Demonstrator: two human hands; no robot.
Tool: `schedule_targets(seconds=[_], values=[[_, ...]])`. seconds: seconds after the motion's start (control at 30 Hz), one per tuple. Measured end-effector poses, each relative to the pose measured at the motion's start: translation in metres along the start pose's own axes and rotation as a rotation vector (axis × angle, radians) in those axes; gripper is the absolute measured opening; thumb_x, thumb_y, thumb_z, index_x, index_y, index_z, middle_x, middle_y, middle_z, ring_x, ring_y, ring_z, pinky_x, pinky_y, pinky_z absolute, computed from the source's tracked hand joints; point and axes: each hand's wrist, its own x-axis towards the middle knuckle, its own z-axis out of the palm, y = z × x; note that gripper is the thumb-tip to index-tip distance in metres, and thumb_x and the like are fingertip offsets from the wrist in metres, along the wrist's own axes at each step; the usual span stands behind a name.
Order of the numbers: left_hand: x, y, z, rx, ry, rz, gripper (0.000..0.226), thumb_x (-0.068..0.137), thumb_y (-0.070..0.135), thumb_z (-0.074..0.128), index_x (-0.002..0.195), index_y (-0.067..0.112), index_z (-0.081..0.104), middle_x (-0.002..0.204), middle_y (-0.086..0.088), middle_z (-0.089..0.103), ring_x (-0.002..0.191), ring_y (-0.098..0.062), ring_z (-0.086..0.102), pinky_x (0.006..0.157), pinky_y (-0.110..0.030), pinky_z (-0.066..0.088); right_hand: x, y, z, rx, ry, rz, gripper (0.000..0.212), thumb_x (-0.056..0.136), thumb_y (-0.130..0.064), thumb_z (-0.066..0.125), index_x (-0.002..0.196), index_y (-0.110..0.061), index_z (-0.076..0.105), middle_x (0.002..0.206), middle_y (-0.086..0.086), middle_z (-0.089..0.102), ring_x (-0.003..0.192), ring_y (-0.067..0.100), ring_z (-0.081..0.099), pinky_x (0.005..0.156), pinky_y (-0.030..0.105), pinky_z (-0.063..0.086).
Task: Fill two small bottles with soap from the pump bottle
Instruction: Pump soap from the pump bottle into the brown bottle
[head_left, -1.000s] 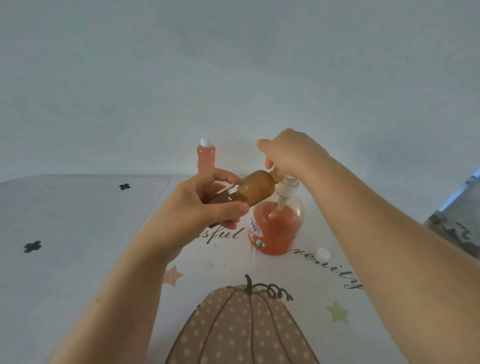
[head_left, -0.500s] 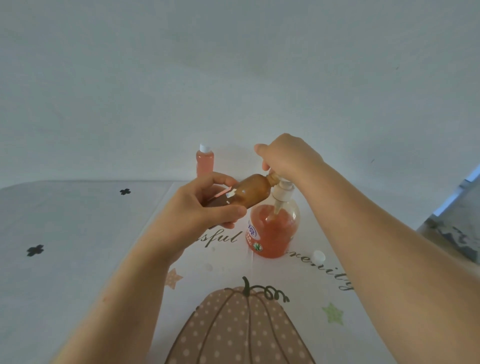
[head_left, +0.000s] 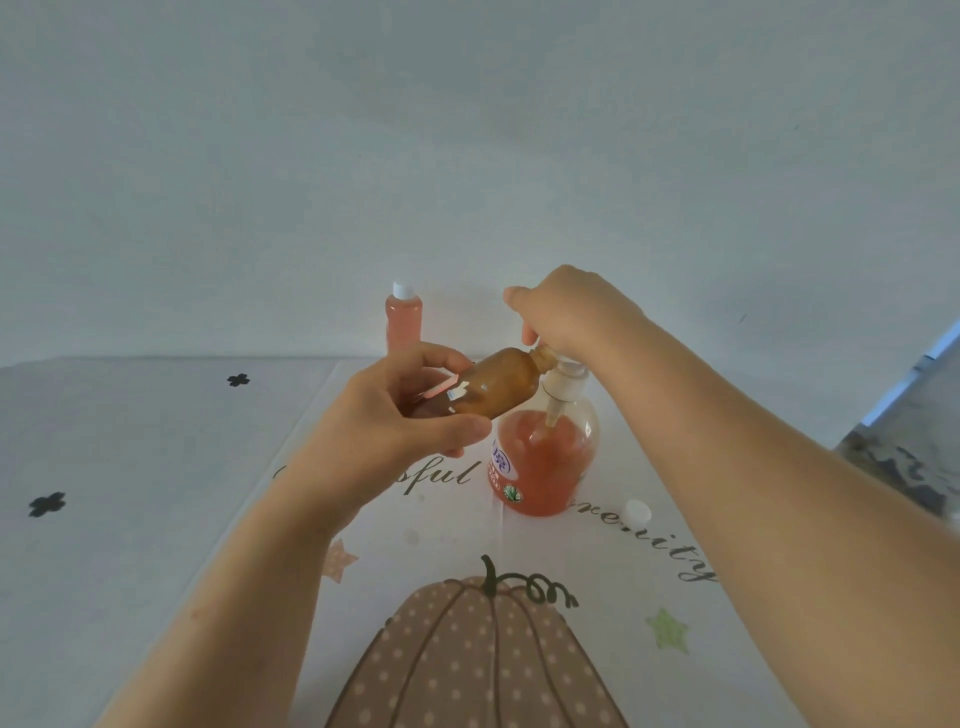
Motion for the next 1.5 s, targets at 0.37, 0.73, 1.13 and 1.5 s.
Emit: schedule_targets(seconds=[0.37, 0.73, 1.13, 1.5], values=[[0.000, -0.001, 0.001, -0.018, -0.004, -0.006, 0.035, 0.073, 0.001, 0.081, 0.096, 0.024, 0.068, 0.090, -0.002, 0.074, 0.066, -0.022, 0.070, 0.058, -0.014, 0.050, 0.000, 0.004, 0.005, 0.031, 0.004, 0.006, 0.039, 0.096, -0.039, 0.042, 0.095, -0.014, 0.072, 0.091, 0.003, 0.072, 0.079, 0.025, 0.064, 0.069, 0.031, 0.044], [-0.004, 0.005, 0.005, -0.034, 0.031, 0.032, 0.035, 0.073, 0.002, 0.081, 0.098, 0.023, 0.068, 0.089, -0.004, 0.075, 0.063, -0.022, 0.071, 0.054, -0.012, 0.047, -0.004, -0.003, -0.011, -0.020, 0.031, 0.009, 0.043, 0.099, -0.039, 0.039, 0.096, -0.012, 0.073, 0.069, 0.001, 0.063, 0.059, 0.020, 0.056, 0.058, 0.026, 0.038], [0.001, 0.001, -0.001, -0.006, -0.006, -0.006, 0.034, 0.072, 0.003, 0.081, 0.095, 0.025, 0.069, 0.092, -0.011, 0.073, 0.065, -0.022, 0.069, 0.059, -0.016, 0.050, 0.006, 0.006, 0.009, 0.073, -0.003, 0.011, 0.042, 0.096, -0.042, 0.041, 0.093, -0.013, 0.072, 0.090, 0.004, 0.072, 0.082, 0.026, 0.066, 0.077, 0.035, 0.047], [-0.004, 0.006, 0.004, -0.025, 0.061, 0.026, 0.037, 0.071, 0.001, 0.082, 0.100, 0.022, 0.070, 0.087, -0.002, 0.075, 0.061, -0.017, 0.068, 0.052, -0.011, 0.045, -0.002, -0.002, -0.008, 0.018, 0.044, 0.003, 0.041, 0.097, -0.041, 0.040, 0.094, -0.013, 0.071, 0.086, 0.003, 0.074, 0.075, 0.024, 0.066, 0.062, 0.028, 0.042]])
